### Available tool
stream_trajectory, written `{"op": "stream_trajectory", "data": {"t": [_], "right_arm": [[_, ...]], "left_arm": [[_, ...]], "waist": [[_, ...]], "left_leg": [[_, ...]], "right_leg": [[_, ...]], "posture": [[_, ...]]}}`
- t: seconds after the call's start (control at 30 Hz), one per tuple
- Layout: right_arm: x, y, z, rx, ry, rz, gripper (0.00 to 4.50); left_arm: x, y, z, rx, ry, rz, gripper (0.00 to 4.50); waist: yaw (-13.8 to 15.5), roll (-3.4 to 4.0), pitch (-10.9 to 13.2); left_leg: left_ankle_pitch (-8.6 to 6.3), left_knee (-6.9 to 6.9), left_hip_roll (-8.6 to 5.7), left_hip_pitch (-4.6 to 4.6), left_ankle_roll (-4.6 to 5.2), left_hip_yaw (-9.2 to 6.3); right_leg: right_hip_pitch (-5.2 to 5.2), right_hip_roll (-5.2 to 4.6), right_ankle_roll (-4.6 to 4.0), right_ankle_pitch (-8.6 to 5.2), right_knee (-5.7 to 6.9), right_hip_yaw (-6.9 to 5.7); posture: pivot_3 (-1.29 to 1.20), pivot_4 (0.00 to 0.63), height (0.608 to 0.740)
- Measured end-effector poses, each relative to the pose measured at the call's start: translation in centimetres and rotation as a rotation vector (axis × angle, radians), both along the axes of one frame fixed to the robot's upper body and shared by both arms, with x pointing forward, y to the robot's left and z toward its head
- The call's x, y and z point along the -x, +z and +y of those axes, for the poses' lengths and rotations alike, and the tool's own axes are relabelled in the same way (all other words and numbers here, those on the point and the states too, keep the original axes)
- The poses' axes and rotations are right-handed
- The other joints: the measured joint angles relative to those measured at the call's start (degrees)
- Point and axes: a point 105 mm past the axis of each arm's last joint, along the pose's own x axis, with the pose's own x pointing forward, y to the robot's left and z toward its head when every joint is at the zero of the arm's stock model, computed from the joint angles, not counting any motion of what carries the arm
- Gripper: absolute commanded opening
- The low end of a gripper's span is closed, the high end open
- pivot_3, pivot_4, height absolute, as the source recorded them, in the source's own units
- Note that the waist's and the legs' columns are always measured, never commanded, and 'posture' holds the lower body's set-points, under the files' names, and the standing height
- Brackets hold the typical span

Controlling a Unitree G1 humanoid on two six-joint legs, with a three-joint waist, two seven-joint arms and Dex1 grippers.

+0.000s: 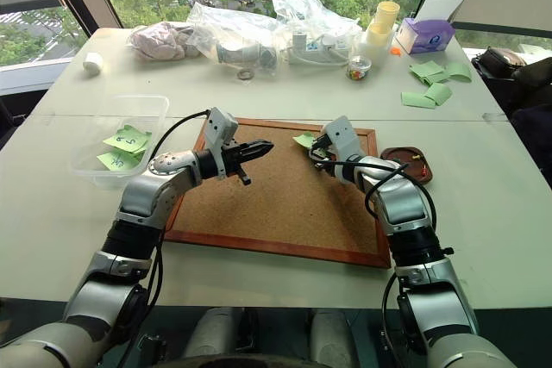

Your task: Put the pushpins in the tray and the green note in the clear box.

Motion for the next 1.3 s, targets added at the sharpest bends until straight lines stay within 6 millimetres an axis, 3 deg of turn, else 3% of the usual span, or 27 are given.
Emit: {"op": "stream_trajectory", "data": {"t": [0.23,0.43,0.57,0.67,0.77,1.1,1.3], "right_arm": [[-0.1,0.2,0.0,-0.002,-0.001,0.005,0.07],[1.1,1.0,0.9,-0.042,0.080,0.029,0.07],[2.1,1.4,1.4,-0.034,0.131,0.031,0.07],[2.3,1.2,1.4,-0.028,0.131,0.043,0.00],[2.5,1.4,1.7,-0.024,0.140,0.041,0.00],[3.6,0.9,2.6,-0.003,0.180,0.060,0.00],[4.1,1.4,3.0,0.010,0.210,0.046,0.00]], "left_arm": [[-0.3,0.8,-0.1,-0.005,-0.004,-0.037,0.00],[-0.9,4.4,-0.5,-0.171,-0.128,-0.358,0.00],[-1.0,3.0,-1.2,-0.263,-0.254,-0.423,0.00],[-1.4,2.2,-1.1,-0.351,-0.322,-0.458,1.00],[-2.0,2.3,-1.4,-0.395,-0.357,-0.510,2.32],[-2.5,1.9,-2.5,-0.384,-0.470,-0.411,2.32],[-2.3,-0.1,-2.1,-0.438,-0.527,-0.321,2.32]], "waist": [[0.0,0.00,0.0],[0.0,0.00,0.0],[0.0,0.01,0.0],[0.1,0.00,0.0],[0.1,0.00,0.0],[0.0,0.00,0.0],[0.0,-0.01,0.0]], "left_leg": [[0.00,0.01,0.00,0.00,-0.01,0.00],[0.00,-0.03,-0.02,-0.01,-0.01,0.04],[0.00,-0.04,-0.03,-0.02,-0.01,0.06],[0.00,-0.03,-0.03,-0.05,-0.01,0.07],[0.00,-0.03,-0.03,-0.06,0.00,0.07],[-0.01,-0.03,-0.02,-0.09,0.02,0.06],[-0.03,-0.02,-0.03,-0.10,0.05,0.04]], "right_leg": [[0.00,0.00,0.00,0.00,0.01,0.00],[-0.03,0.01,0.00,0.00,-0.03,-0.01],[-0.05,0.02,0.00,0.00,-0.03,-0.01],[-0.09,0.02,0.00,0.00,-0.03,-0.01],[-0.10,0.02,0.00,0.00,-0.03,-0.01],[-0.15,0.02,0.00,0.00,-0.01,-0.01],[-0.14,0.02,0.00,0.00,-0.01,0.00]], "posture": [[0.00,0.150,0.740],[0.00,0.150,0.740],[0.00,0.150,0.740],[0.00,0.150,0.740],[0.00,0.150,0.740],[0.00,0.150,0.740],[0.00,0.150,0.740]]}}
